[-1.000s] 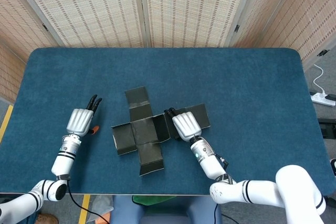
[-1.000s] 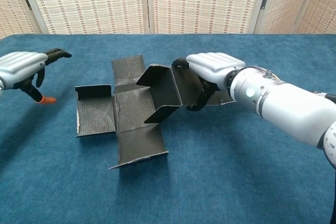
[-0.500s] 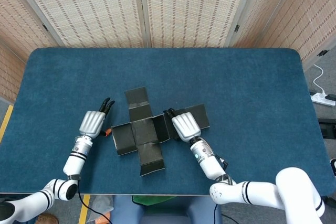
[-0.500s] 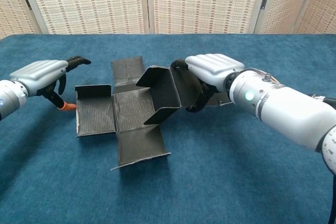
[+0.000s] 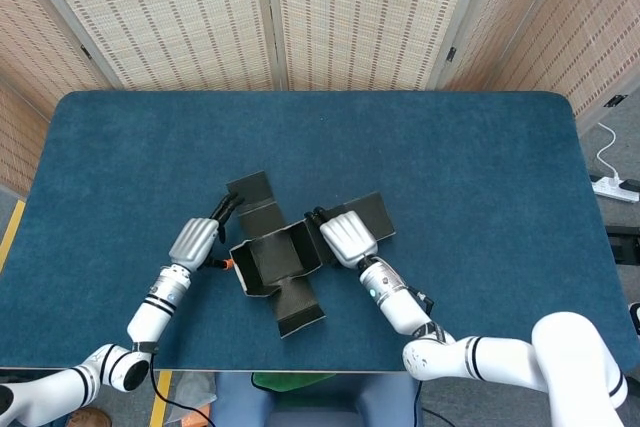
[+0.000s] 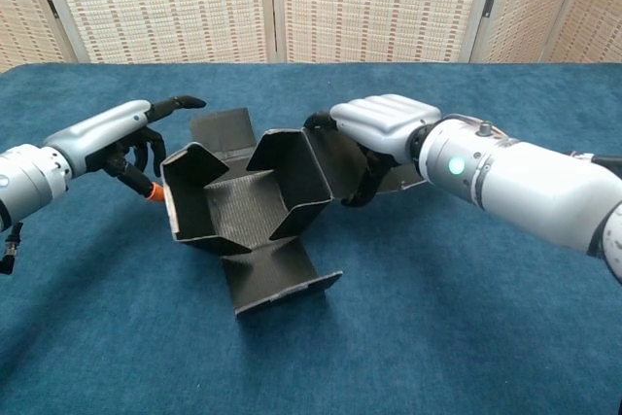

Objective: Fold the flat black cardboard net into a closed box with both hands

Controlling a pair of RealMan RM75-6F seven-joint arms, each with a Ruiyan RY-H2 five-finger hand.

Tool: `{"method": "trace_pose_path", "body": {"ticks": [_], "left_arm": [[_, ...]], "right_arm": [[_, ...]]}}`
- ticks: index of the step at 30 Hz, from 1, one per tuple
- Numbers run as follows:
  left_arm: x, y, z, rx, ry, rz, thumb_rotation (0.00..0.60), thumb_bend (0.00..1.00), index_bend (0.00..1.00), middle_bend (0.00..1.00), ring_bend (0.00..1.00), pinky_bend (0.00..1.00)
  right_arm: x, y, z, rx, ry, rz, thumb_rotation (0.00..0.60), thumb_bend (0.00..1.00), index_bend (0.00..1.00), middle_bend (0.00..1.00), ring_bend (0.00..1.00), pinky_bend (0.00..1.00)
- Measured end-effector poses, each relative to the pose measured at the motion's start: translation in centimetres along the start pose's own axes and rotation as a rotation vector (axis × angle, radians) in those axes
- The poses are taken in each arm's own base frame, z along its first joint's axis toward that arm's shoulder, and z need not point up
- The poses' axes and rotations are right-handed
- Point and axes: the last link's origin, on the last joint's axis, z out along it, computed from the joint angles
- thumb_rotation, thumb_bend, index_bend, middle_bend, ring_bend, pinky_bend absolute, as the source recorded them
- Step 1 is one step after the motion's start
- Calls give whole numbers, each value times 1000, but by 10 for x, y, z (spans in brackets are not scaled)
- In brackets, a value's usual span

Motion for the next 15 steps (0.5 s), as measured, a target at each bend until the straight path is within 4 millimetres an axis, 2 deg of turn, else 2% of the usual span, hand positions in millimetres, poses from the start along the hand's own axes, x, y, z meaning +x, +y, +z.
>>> {"method": "trace_pose_path", "body": {"ticks": [7,15], "left_arm": [[3,13,0,-91,-72,16,600,205,0,0,538,656],[-1,17,6,-90,-180,-37,600,205,0,0,528,654]], "right_arm": [[21,-8,9,103,-5,-192,600,304,320,365,776,1000],[37,-14,15,212,-5,-370,600,304,320,373,776,1000]]}}
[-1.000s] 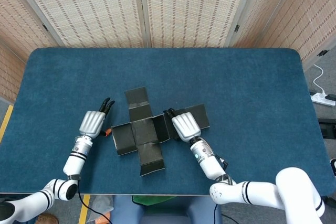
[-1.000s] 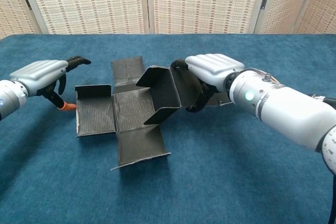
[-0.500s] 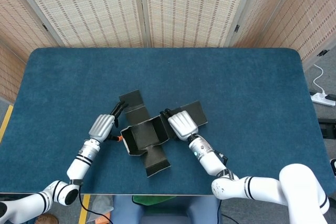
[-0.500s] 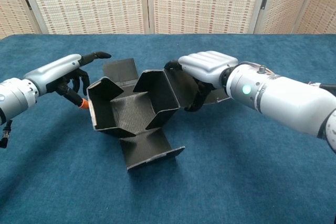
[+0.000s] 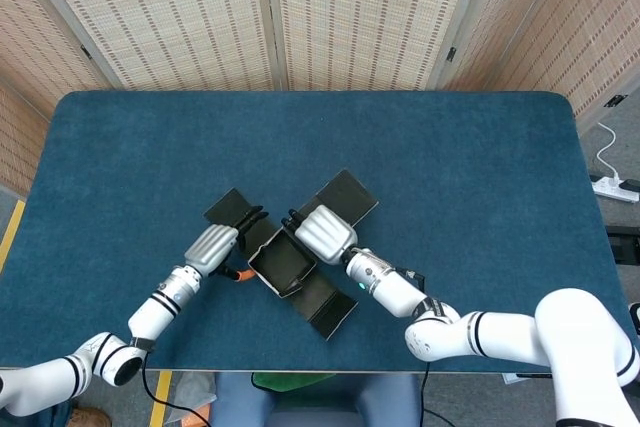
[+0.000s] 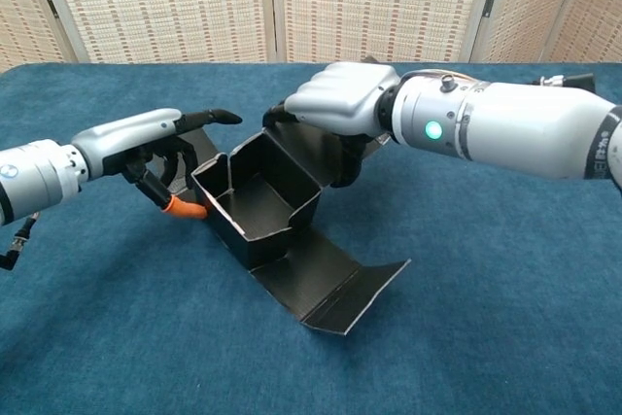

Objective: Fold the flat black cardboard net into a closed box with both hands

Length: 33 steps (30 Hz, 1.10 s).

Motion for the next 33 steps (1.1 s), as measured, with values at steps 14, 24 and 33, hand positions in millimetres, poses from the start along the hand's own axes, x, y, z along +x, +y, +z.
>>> {"method": "trace_pose_path", "body": {"ticks": [14,24,33], "left_arm": [[-2,-2,4,22,-189,-214,600,205,0,0,515,647],[-11,-5,7,36,-278,-386,600,205,89,91,517,630],[-16,-14,10,58,-266,-454,600,206,321,306,560,635]], "right_arm": [[10,1,6,135,62,-144,600,304,329,359,776,1000],[10,0,16,159,93,-137,600,304,329,329,776,1000],[8,-3,24,155,118,-136,600,299,10,98,754,1000]]}}
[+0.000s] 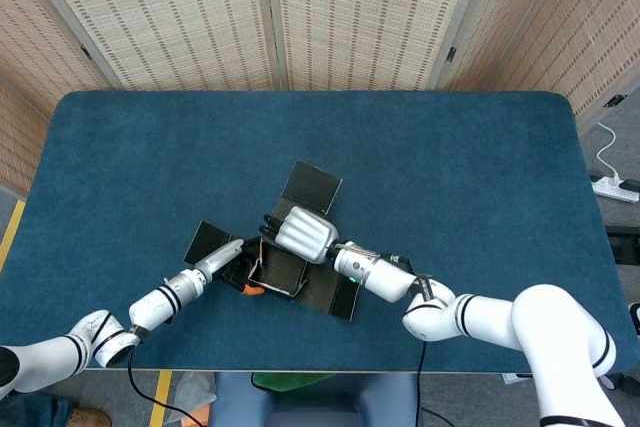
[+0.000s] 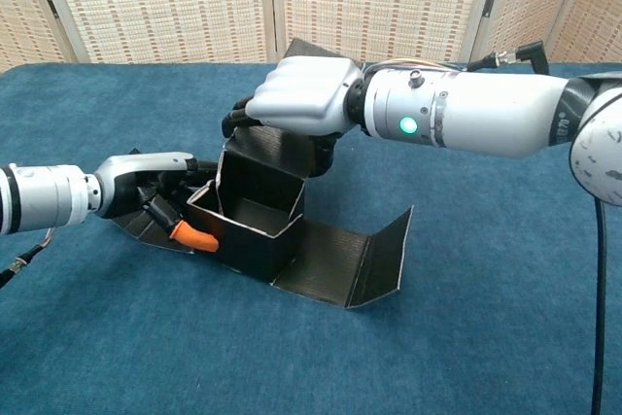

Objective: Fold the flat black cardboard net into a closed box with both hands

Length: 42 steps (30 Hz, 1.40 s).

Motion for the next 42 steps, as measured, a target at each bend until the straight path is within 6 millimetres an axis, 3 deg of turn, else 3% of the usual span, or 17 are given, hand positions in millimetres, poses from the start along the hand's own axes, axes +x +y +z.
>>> {"method": "trace_pose_path", "body": {"ticks": [3,8,18,30,37,42], "left_arm": [[1,-1,-1,1,16,-22,600,205,341,326,562,636],[2,-2,-2,10,27,-28,600,206,342,327,562,636],[11,-3,-11,29,45,-38,600,205,333,326,563,636],[30,0,-32,19,96,-198,600,205,325,325,563,642],[45,11,-48,-37,102,-495,600,205,317,321,562,647],[56,21,-59,-94,82,-711,600,206,312,317,563,647]], "right_arm": [[-2,-1,-2,-4,-2,12,600,253,0,11,722,1000],[-3,1,-6,-20,-9,30,600,151,0,0,673,1000],[3,10,-28,-61,19,80,600,139,0,0,657,1000],[20,52,-105,-234,181,289,600,143,0,0,658,1000],[11,75,-164,-378,320,548,600,143,0,0,665,1000],[2,84,-195,-432,405,701,600,144,0,0,672,1000]]}}
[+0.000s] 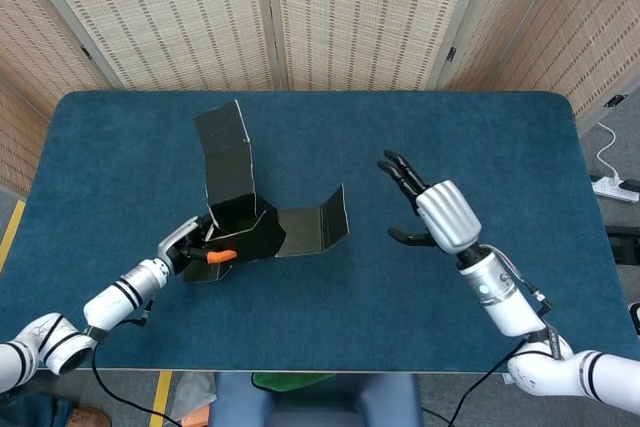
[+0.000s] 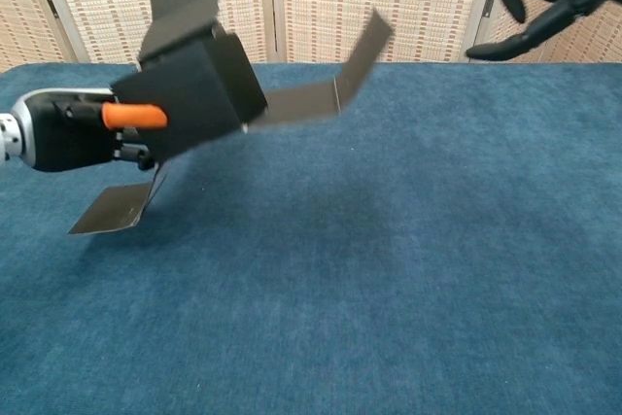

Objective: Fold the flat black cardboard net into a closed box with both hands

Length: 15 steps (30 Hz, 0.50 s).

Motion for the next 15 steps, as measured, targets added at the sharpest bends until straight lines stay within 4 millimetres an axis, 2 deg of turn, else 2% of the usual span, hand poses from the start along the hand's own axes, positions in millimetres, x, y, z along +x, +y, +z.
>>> {"method": "trace_pose_path", "body": {"ticks": [3,6,9,15], "left_arm": [[1,10,-6,-24,-24,-102,600,204,312,316,563,647],[-1,18,-10,-38,-47,-172,600,205,312,317,563,647],[-6,23,-11,-40,-67,-209,600,205,311,318,563,647],[-12,24,-9,-31,-78,-214,600,205,310,318,562,647]], "right_arm": [[0,7,-8,-12,17,64,600,144,0,0,676,1000],[-7,5,-6,-6,29,132,600,144,0,2,682,1000],[-19,-5,2,13,41,180,600,124,0,2,683,1000],[-43,-38,32,69,89,259,600,96,0,9,687,1000]]}}
